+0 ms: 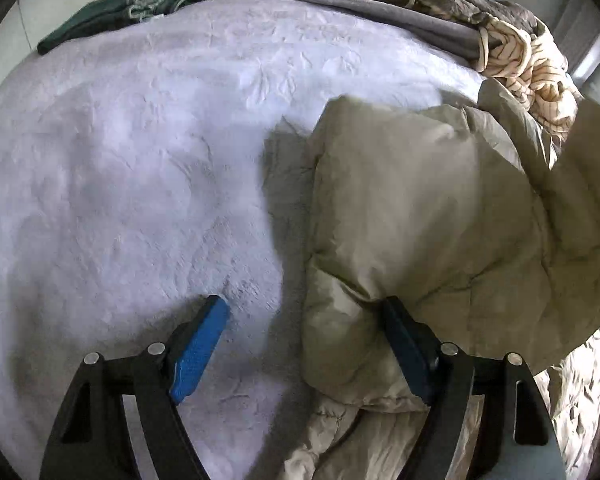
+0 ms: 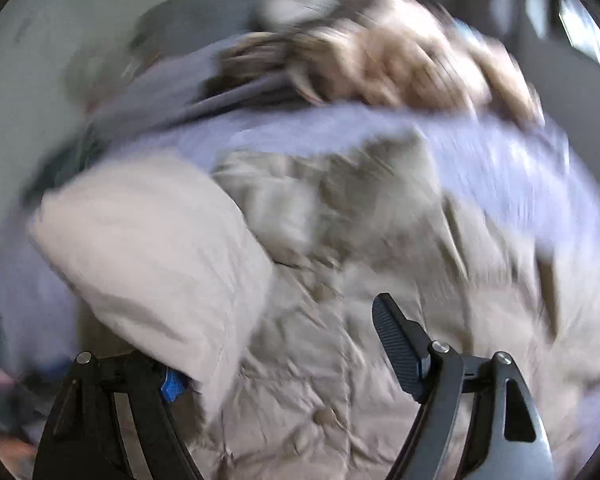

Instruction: Fold large clothes

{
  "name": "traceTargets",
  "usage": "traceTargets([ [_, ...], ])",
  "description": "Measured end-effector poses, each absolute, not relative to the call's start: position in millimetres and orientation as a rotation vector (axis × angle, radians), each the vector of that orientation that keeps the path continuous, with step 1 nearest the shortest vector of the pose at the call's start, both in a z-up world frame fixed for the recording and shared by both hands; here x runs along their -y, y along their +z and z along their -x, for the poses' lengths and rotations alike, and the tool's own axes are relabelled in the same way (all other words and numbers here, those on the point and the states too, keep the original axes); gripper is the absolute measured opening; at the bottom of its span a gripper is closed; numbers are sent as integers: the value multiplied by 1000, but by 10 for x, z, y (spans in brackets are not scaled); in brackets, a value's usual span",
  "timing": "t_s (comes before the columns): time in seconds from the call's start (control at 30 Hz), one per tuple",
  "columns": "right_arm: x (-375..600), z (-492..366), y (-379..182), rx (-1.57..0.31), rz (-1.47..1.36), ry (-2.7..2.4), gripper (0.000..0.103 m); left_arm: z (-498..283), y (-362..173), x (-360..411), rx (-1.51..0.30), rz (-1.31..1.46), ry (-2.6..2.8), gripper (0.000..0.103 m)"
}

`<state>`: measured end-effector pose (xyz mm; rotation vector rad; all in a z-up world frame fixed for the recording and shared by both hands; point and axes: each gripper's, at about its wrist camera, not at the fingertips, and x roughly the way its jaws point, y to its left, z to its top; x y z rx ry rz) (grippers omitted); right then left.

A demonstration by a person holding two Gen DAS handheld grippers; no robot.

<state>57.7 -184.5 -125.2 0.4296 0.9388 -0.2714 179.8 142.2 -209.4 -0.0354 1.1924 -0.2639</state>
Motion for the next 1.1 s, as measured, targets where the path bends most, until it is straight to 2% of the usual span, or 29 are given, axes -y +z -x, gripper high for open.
traceTargets([
  [0.03, 1968, -518, -1309, -941, -525, -256, 35, -1799, -1992, -1448, -1174, 42, -276, 51],
  [0.07, 2104, -443, -1412, -953, -663, -226, 15, -1830, -1908, -1408, -1164, 52, -287, 38],
  [0.1, 2260, -380, -1548, -972, -802, -207, 6, -1856, -1829, -1413, -1147, 65, -295, 37],
  [0.23, 2424, -217, -1705, -953, -940, -196, 5, -2047, -1607, -1232, -1075, 46, -347, 37],
  [0.43, 2395, -61, -1715, -975, -888, -217, 5, -2140, -2061, -892, -1145, -49, -324, 37],
  [0.57, 2573, 133, -2001, -1013, -972, -279, 6, -2143, -2082, -841, -1126, -93, -306, 37],
  [0.67, 2713, 353, -2037, -971, -1076, -303, 8, -2170, -2060, -778, -1128, -125, -298, 37],
  [0.77, 2799, 494, -1915, -963, -1054, -356, 14, -2114, -1949, -674, -1123, -162, -270, 37],
  [0.8, 2833, 550, -1855, -957, -1037, -375, 19, -2074, -1900, -659, -1123, -169, -267, 37],
  [0.87, 2937, 632, -1748, -931, -1023, -383, 20, -1995, -1808, -638, -1133, -165, -290, 37],
  [0.9, 2988, 681, -1697, -918, -1033, -370, 27, -1948, -1757, -609, -1144, -158, -306, 37],
  [0.93, 3028, 745, -1667, -914, -1039, -363, 42, -1923, -1726, -577, -1150, -155, -315, 37],
  [0.97, 3066, 818, -1638, -914, -1041, -362, 49, -1870, -1673, -534, -1156, -148, -332, 37],
  [1.0, 3104, 883, -1613, -912, -1041, -364, 53, -1817, -1634, -496, -1160, -142, -342, 39],
  [1.03, 3141, 951, -1589, -908, -1045, -363, 53, -1754, -1596, -442, -1163, -139, -352, 47],
  [1.07, 3180, 1017, -1574, -911, -1050, -363, 53, -1676, -1552, -366, -1162, -141, -358, 74],
  [1.1, 3219, 1099, -1578, -908, -1056, -365, 53, -1595, -1501, -288, -1147, -144, -360, 86],
])
